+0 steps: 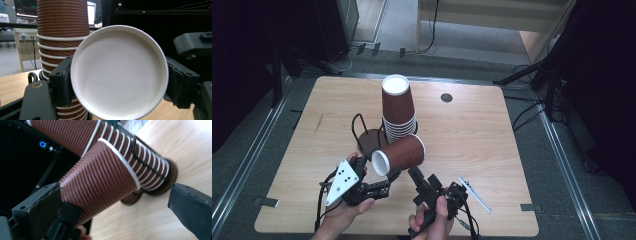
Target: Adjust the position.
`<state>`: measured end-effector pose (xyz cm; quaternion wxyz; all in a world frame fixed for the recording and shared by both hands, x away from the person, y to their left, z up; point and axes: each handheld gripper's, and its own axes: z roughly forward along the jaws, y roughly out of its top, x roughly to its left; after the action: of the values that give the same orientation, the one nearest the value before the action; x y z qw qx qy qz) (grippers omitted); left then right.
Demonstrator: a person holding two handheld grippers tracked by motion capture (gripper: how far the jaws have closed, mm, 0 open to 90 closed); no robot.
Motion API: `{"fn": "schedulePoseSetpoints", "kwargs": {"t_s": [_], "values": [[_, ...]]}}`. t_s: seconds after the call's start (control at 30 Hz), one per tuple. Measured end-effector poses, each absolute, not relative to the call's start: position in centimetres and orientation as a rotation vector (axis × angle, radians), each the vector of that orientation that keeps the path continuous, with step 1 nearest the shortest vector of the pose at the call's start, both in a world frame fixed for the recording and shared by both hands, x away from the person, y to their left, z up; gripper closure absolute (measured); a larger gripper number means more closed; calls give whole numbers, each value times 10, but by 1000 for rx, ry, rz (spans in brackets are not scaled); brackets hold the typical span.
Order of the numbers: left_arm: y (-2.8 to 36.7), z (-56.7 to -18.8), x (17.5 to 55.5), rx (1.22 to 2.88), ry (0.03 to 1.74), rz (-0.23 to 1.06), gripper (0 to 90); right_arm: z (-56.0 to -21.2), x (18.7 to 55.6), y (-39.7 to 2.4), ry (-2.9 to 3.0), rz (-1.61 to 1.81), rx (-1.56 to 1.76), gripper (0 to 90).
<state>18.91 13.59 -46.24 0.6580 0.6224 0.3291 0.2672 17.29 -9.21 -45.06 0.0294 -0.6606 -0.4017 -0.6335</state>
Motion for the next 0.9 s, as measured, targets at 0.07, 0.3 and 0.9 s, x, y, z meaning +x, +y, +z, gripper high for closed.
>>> {"fn": "schedulePoseSetpoints", "kwargs": {"t_s": [0.07,0.3,0.9], "values": [[135,-464,189,1408,745,604,228,-452,176,-91,-1171,-1906,-2043,0],[135,-466,189,1401,745,605,228,-448,178,-89,-1028,-1856,-2011,0],[124,-471,185,1410,697,624,228,-455,191,-87,-747,-1688,-1967,0]]}}
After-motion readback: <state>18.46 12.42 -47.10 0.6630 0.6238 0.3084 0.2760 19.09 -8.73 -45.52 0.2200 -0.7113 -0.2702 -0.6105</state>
